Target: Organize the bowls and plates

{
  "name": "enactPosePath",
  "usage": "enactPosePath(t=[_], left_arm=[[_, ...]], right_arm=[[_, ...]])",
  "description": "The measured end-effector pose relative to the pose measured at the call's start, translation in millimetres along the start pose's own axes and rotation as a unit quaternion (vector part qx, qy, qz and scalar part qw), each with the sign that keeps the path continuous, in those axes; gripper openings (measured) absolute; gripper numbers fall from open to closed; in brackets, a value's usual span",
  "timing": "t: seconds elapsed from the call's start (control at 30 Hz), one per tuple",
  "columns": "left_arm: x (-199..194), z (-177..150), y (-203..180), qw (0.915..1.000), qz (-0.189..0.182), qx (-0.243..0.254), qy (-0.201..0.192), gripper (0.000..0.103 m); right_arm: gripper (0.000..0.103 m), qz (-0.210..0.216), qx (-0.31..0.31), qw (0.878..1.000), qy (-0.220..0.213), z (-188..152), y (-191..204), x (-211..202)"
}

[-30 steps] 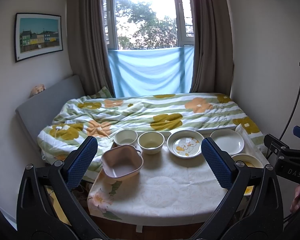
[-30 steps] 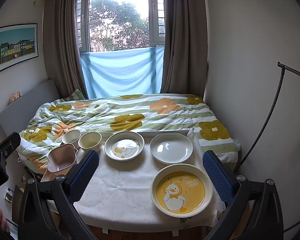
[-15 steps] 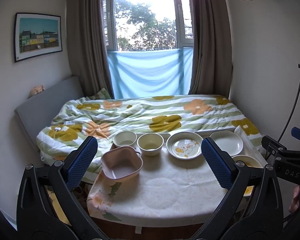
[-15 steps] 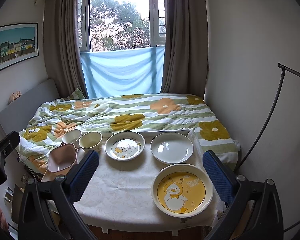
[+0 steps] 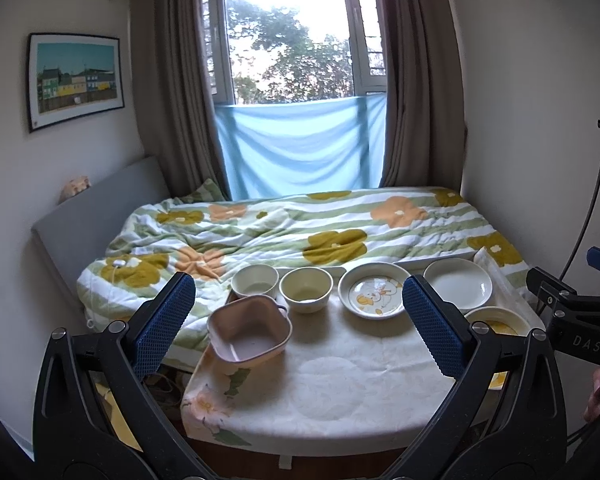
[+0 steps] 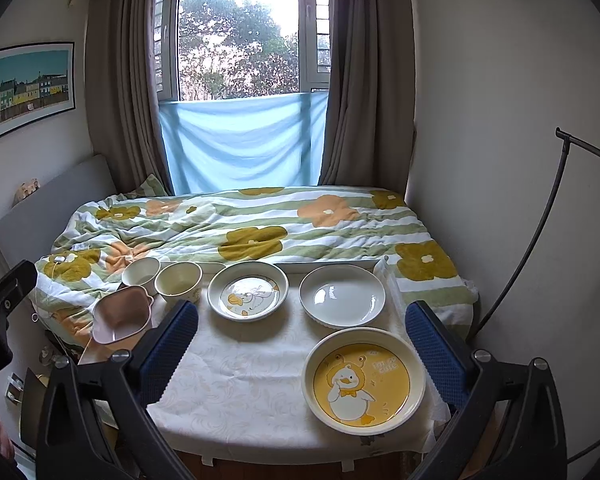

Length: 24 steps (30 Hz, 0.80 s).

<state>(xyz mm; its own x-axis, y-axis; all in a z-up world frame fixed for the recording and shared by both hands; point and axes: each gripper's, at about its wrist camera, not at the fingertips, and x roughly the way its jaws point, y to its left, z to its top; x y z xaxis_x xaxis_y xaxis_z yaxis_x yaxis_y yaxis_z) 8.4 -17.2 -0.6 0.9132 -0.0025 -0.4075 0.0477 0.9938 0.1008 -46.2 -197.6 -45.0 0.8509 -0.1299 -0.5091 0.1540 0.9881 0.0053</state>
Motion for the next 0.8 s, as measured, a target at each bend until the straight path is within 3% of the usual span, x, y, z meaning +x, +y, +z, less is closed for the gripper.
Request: enactPosePath(t=[0.3,0.47,0.67,0.8], left_arm=[[5.0,2.5,6.4,0.9999,-0.016,0.003,0.006,0.103],[24.5,7.7,-0.5,0.9966,-0.073,0.016,0.035,0.103],[64.2,-13.0,-35.6,0.9865,-0.129,0.024,0.097,0.103],[96.7,-41.3,-75.2,0.9717,-0.174,0.022,0.158,0.103]], right_arm=[[0.103,-0.003,0.002,1.0,0.001,-1.2,0.1,2.0],[0.103,-0.019,0.022,0.999,0.027,0.8,-3.3,7.5],[0.103,-0.017,0.066,0.994,0.084,-29.6,-43.0,26.9],[0.103,0.007,0.078,0.99,0.12,-54.6,-85.8,49.6]])
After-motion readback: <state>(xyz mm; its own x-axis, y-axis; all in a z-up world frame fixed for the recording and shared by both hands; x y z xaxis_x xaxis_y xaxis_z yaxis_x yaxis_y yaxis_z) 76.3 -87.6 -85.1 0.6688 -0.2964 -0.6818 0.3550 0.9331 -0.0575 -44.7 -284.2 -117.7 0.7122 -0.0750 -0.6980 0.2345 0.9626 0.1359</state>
